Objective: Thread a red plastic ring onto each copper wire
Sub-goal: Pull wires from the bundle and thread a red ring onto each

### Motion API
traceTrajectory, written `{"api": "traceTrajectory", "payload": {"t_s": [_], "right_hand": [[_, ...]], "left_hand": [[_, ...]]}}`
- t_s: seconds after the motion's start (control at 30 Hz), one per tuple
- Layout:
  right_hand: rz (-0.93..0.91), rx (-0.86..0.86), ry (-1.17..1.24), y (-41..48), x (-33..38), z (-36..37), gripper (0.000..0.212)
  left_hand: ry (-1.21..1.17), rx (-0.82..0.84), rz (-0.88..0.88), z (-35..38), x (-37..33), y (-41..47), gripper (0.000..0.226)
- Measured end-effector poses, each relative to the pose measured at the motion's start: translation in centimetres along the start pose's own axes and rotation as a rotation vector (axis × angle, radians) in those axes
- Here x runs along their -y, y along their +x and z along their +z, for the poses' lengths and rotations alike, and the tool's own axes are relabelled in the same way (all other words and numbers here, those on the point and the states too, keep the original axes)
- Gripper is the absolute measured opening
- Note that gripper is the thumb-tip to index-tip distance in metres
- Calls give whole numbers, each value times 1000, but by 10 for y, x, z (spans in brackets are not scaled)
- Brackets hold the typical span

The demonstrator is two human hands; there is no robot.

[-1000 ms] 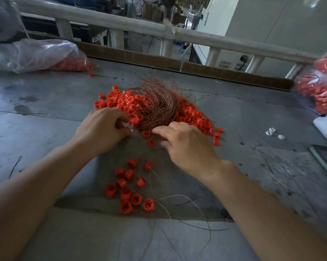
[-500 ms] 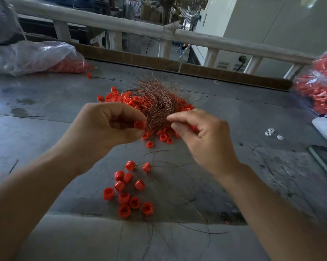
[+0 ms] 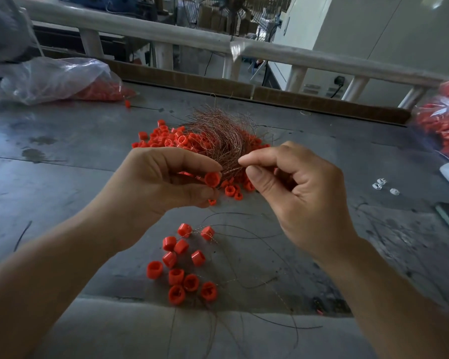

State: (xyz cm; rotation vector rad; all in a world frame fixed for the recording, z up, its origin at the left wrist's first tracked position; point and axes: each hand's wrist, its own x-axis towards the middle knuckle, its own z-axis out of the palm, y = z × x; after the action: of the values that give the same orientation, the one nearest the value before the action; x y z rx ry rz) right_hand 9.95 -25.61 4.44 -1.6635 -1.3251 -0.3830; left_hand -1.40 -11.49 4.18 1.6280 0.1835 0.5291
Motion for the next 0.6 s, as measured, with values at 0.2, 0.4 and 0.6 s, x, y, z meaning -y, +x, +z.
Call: {"api": "traceTrajectory", "payload": {"t_s": [0.2, 0.4, 0.6], "right_hand": [[48, 29, 87, -3, 5, 4, 5], [65, 95, 137, -6, 10, 9, 9], [89, 139, 96, -7, 8, 12, 7]], "left_hand": [[-10, 26, 9, 1, 1, -1, 34], [-42, 50, 35, 5, 5, -1, 38], [-98, 49, 79, 5, 5, -1, 29]]}}
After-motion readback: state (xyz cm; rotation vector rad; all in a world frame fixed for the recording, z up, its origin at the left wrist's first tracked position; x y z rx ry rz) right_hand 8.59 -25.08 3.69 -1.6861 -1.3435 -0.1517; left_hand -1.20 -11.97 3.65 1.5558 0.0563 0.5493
